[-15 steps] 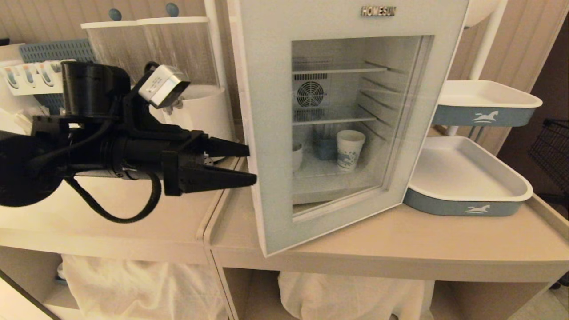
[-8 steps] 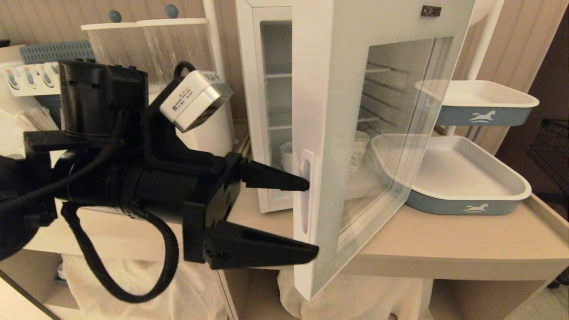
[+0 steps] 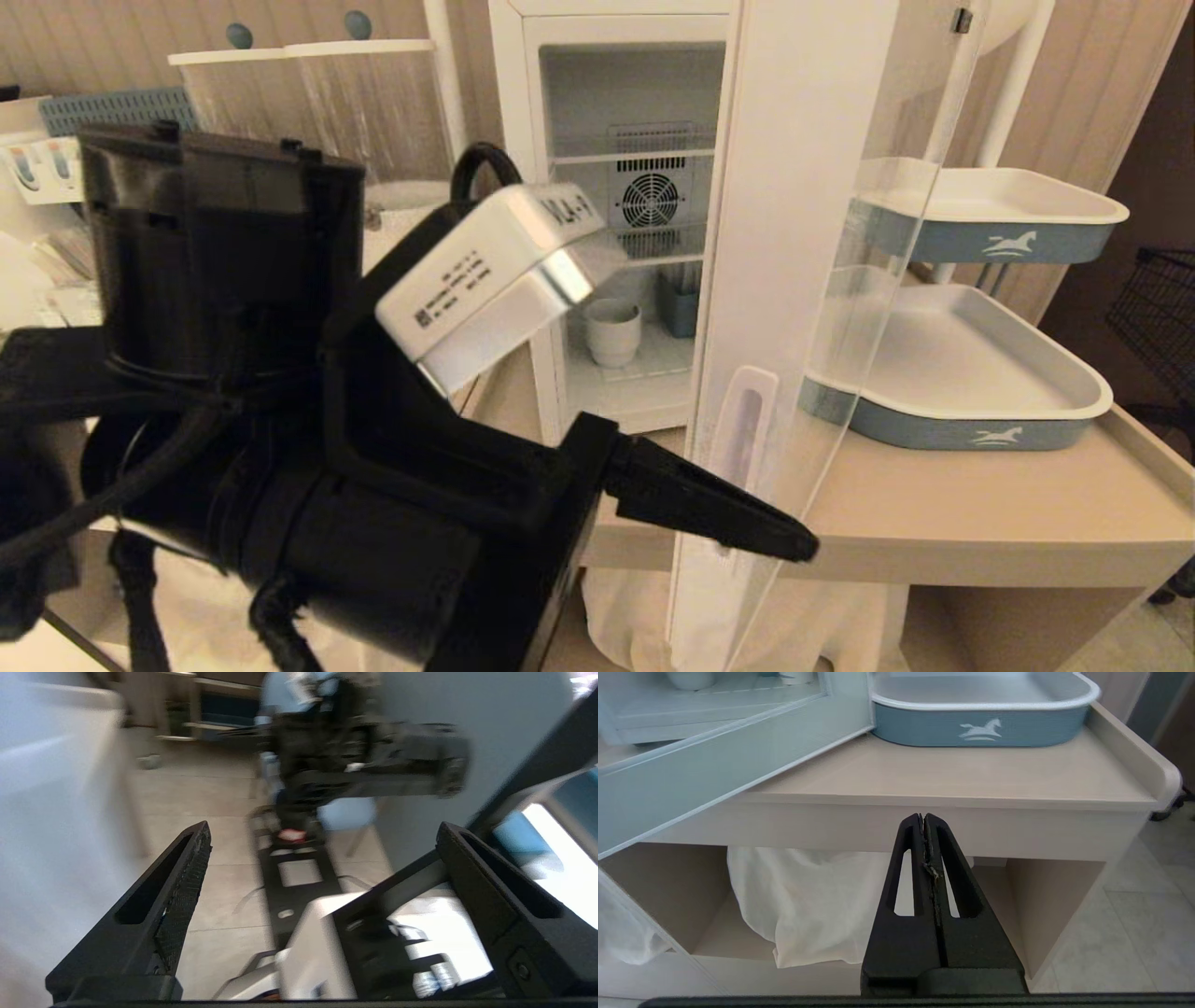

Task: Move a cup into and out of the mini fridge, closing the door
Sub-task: Open the freezer door

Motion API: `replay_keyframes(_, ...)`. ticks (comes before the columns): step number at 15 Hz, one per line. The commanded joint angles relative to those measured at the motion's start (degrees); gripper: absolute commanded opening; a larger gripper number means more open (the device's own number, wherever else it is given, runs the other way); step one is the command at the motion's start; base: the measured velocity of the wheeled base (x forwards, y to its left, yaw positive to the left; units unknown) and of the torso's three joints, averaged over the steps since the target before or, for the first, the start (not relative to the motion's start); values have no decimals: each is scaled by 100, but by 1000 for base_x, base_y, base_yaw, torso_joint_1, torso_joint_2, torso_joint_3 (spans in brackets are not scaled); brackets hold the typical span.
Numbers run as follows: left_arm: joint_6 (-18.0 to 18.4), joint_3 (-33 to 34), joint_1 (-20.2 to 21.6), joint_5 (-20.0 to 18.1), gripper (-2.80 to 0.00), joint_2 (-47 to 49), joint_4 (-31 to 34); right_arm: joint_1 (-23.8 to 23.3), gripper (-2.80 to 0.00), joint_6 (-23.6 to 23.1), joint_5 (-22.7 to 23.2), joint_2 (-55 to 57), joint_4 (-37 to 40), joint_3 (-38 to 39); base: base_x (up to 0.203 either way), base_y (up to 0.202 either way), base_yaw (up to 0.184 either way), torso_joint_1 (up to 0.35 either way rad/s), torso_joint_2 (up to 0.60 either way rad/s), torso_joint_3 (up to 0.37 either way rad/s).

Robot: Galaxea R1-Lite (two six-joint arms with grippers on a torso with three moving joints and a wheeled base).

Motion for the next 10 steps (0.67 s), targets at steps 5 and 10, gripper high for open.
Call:
replay_keyframes(5,-106,625,-941,1013,0,-634,-9,4,-280,-7,0,-1,3,3,0,0,0,0,0,0)
replay_keyframes(10,-28,1076,160,1142,0,-1274,-28,4,-280,-7,0,-1,11,3,0,0,0,0,0,0)
